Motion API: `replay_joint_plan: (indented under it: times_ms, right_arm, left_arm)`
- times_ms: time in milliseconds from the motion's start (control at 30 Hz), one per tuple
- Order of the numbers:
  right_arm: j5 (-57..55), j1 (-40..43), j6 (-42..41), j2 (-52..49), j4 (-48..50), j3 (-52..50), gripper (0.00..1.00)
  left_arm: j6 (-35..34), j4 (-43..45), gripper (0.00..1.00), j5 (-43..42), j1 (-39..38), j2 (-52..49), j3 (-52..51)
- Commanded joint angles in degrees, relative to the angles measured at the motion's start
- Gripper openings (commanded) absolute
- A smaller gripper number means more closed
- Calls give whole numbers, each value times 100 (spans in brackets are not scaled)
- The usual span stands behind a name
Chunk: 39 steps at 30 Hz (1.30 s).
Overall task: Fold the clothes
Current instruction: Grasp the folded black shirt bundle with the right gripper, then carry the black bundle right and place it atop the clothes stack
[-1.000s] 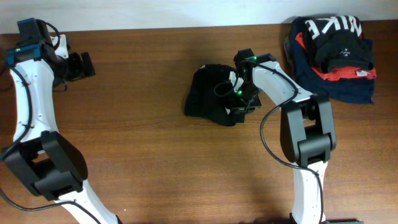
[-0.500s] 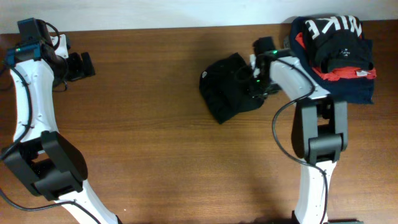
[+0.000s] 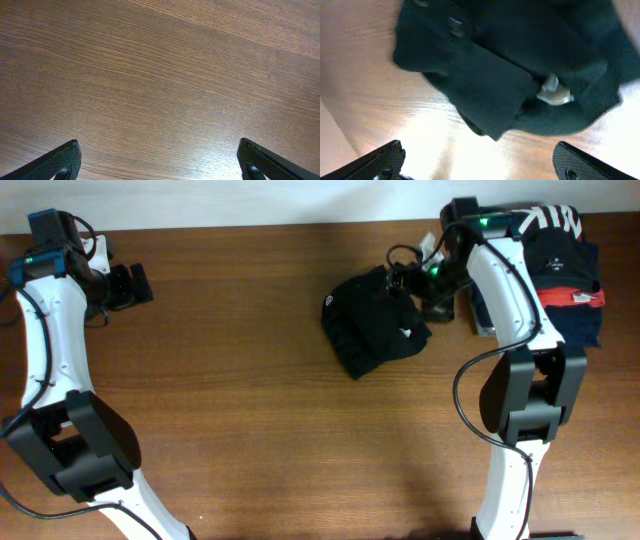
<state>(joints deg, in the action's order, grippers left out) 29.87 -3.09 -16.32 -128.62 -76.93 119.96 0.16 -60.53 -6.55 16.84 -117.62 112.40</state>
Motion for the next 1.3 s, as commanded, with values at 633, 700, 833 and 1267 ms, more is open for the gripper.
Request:
replay_joint_plan:
  times_ms: [633,700,833,1267]
  right_arm:
    - [-358,-1067,-2839,74,3021,-2883,91]
    - [-417,-1165,-2922,74,3329,-2942,80]
    - [-505,-1099,-2887,74,3340,-2942,41]
    - [-50,-304,-688,439,3069,-2675,4]
  left_arm:
    - [70,-59,99,35,-17,96,17]
    - [70,-111,99,37,-17,96,17]
    - [70,-160,99,37,-17,96,17]
    - [70,-162,99,37,-17,96,17]
